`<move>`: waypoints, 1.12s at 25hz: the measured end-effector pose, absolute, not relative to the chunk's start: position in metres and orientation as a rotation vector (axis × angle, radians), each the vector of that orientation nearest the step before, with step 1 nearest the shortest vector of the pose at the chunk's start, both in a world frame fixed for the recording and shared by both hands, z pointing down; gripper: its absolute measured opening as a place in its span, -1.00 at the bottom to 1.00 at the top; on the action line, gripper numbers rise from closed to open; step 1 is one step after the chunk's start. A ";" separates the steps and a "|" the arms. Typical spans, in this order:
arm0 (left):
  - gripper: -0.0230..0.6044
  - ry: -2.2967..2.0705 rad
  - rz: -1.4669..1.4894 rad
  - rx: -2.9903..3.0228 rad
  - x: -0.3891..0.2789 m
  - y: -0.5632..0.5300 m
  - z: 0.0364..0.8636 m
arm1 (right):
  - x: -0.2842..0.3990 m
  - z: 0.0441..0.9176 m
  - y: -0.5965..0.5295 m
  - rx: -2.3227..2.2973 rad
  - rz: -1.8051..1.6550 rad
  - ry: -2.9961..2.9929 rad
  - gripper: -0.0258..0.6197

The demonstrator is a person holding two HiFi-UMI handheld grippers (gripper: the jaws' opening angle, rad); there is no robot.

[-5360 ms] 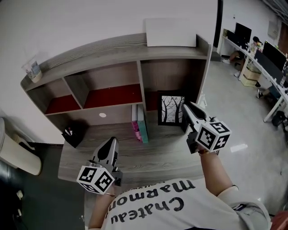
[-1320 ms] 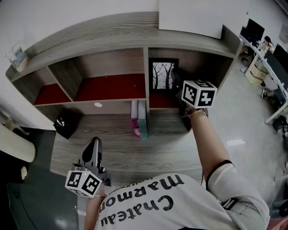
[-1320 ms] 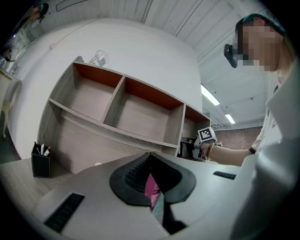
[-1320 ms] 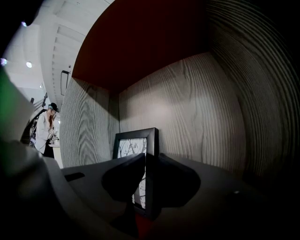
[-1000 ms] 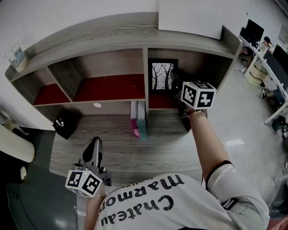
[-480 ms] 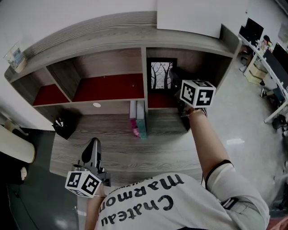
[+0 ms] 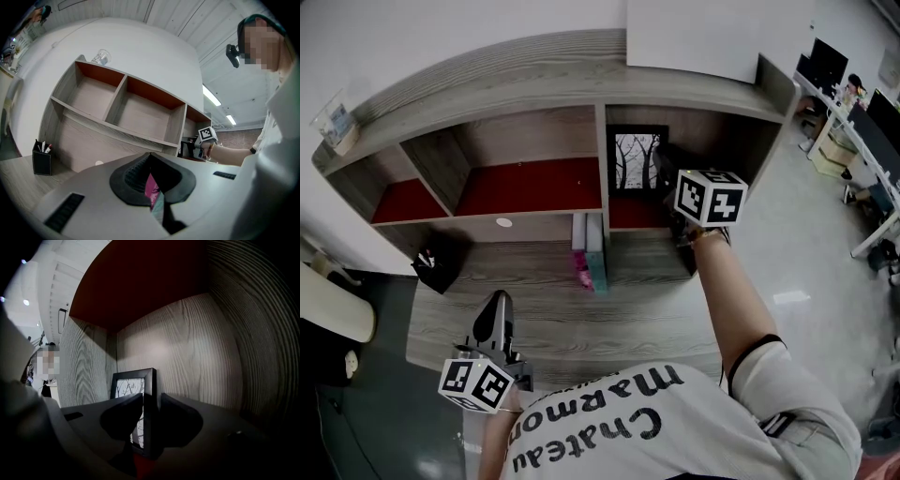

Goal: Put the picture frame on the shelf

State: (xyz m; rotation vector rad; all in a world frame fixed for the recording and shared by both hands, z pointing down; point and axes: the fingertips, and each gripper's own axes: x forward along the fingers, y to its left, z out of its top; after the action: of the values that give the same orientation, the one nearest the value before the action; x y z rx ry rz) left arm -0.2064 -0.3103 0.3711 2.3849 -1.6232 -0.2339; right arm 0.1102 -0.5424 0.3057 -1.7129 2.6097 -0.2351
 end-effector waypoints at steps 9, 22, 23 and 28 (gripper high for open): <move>-0.88 -1.655 -0.250 2.354 -0.220 -0.296 0.372 | 0.112 0.305 -0.543 -1.747 -0.238 2.591 -0.49; -0.87 -1.736 -0.237 2.305 -0.248 -0.258 0.369 | 0.118 0.302 -0.542 -1.813 -0.290 2.513 -0.45; -0.87 -1.741 -0.237 2.300 -0.250 -0.257 0.369 | 0.117 0.302 -0.542 -1.814 -0.297 2.505 -0.45; -0.87 -1.733 -0.224 2.306 -0.253 -0.251 0.369 | 0.120 0.302 -0.541 -1.834 -0.314 2.477 -0.44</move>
State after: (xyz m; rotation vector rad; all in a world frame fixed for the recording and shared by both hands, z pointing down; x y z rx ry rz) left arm -0.2528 -0.2505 0.3695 2.3065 -1.7332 -0.2238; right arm 0.1199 -0.5406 0.3016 -1.8343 2.4771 -0.3138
